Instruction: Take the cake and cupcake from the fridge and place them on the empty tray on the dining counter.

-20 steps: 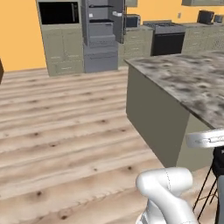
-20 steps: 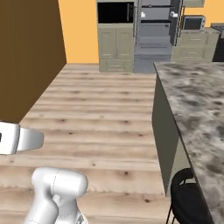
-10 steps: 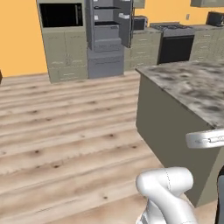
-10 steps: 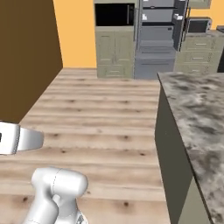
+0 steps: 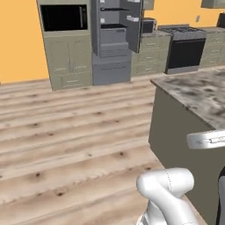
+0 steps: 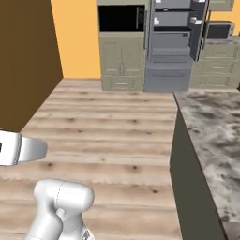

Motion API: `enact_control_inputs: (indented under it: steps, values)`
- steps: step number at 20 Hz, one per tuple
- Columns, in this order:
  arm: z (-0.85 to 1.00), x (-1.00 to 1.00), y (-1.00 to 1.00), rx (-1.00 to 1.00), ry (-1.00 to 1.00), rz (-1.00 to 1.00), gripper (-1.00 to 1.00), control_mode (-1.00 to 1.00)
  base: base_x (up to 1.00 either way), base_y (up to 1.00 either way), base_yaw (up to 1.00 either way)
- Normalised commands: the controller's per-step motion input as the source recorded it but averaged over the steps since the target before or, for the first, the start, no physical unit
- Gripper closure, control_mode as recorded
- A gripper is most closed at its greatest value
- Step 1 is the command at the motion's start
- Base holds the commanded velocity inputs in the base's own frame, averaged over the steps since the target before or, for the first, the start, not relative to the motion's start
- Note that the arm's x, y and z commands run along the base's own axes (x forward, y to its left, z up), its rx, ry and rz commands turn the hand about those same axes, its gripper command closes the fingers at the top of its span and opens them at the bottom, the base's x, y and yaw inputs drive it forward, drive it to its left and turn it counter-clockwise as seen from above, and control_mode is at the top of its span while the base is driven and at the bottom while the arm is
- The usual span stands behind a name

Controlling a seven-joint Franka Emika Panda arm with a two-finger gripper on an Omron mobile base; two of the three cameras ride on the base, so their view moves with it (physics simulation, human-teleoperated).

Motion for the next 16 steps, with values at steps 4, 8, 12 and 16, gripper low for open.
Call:
enact_control_inputs:
  steps: [4,8,12,16]
  values:
    - [0.00,0.00,0.00,0.00,0.00,0.00,-1.00,1.00,1.00,0.00,0.00]
    - [0.00,0.00,0.00,0.00,0.00,0.00,-1.00,1.00,1.00,0.00,0.00]
    - [0.00,0.00,0.00,0.00,0.00,0.00,-1.00,1.00,1.00,0.00,0.00]
    - [0.00,0.00,0.00,0.00,0.00,0.00,-1.00,1.00,1.00,0.00,0.00]
